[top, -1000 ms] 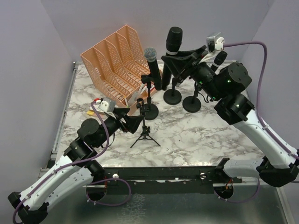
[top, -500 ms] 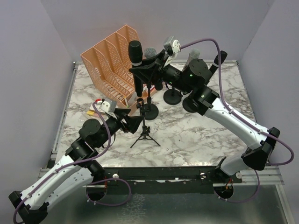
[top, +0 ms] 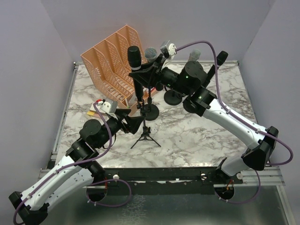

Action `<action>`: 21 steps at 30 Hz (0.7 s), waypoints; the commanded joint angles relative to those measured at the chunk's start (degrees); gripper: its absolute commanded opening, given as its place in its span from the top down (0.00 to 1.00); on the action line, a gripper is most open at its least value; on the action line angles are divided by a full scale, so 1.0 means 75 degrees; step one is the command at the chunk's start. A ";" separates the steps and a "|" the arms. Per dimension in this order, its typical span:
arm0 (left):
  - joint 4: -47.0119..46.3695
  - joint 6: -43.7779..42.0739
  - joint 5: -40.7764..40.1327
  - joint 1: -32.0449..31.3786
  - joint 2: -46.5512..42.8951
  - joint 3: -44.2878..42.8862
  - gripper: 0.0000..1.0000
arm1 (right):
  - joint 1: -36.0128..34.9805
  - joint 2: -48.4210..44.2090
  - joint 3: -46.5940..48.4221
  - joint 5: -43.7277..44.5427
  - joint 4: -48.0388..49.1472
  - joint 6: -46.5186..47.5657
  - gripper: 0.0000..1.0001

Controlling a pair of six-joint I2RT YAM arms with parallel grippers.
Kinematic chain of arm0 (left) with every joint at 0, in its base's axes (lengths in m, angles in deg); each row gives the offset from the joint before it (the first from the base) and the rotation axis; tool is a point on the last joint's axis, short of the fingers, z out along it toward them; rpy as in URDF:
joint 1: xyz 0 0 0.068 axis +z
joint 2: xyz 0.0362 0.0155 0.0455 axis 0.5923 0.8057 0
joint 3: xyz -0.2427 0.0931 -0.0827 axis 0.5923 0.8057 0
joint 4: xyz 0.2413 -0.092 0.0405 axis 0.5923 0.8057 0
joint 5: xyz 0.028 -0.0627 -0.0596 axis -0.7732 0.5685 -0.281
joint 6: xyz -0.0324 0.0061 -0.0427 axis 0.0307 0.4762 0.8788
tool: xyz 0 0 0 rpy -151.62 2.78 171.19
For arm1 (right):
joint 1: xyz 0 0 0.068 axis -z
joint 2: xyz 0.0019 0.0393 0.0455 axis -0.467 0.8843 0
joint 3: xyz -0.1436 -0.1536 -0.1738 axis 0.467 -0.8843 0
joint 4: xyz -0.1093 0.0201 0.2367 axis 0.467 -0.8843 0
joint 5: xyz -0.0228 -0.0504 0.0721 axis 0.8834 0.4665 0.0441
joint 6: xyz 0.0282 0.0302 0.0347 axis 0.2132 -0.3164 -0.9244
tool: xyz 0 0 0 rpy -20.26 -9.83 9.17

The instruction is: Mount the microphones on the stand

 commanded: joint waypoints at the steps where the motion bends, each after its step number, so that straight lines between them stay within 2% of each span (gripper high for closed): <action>1: -0.0242 -0.0205 -0.0110 -0.0043 -0.0058 0.0099 0.17 | -0.0039 -0.0099 -0.0238 -0.0066 -0.0019 -0.0215 0.99; 21: -0.0279 -0.0284 -0.0276 -0.0041 -0.0075 0.0255 0.17 | -0.0044 -0.0328 -0.1159 0.0059 -0.0089 -0.0160 0.99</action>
